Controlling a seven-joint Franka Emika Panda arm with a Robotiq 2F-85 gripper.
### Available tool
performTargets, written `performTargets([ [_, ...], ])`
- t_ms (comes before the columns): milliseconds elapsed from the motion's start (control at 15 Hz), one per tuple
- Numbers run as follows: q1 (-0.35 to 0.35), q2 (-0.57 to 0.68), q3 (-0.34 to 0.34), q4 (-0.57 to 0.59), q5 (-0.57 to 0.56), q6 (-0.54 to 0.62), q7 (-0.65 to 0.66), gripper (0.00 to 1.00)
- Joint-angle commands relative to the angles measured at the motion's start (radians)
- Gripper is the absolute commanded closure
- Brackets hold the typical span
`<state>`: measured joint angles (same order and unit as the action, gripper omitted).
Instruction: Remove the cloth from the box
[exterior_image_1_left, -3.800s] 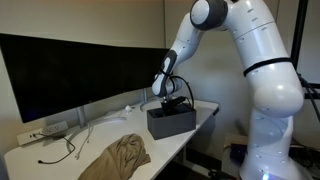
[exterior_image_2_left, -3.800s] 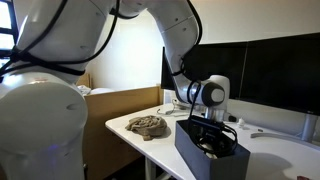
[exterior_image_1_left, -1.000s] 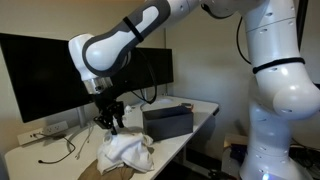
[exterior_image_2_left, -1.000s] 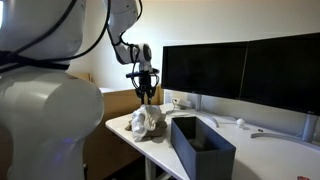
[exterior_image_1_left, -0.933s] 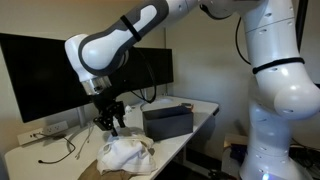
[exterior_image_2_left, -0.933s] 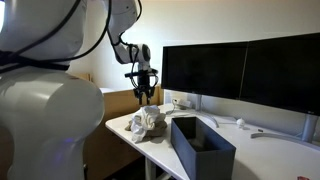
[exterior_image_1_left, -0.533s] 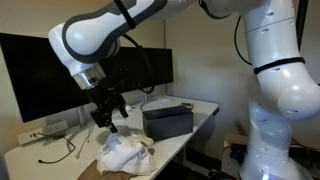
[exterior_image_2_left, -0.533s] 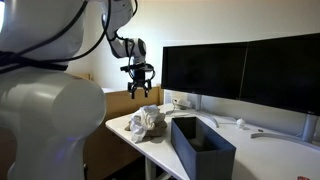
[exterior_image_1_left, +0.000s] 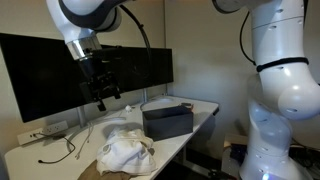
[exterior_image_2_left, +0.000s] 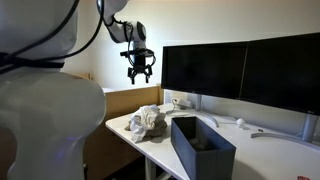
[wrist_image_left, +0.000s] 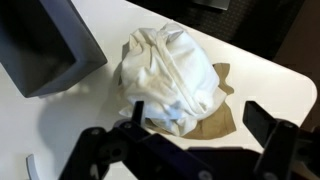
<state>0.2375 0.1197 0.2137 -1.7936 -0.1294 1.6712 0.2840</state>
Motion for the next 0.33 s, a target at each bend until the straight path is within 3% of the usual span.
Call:
performTargets([
  [0,0.001,-0.014,-0.006,0.006,0.016,-0.003,-0.010,0.00],
  [267,0.003,-0.013,-0.007,0.009,0.018,-0.003,-0.013,0.00],
])
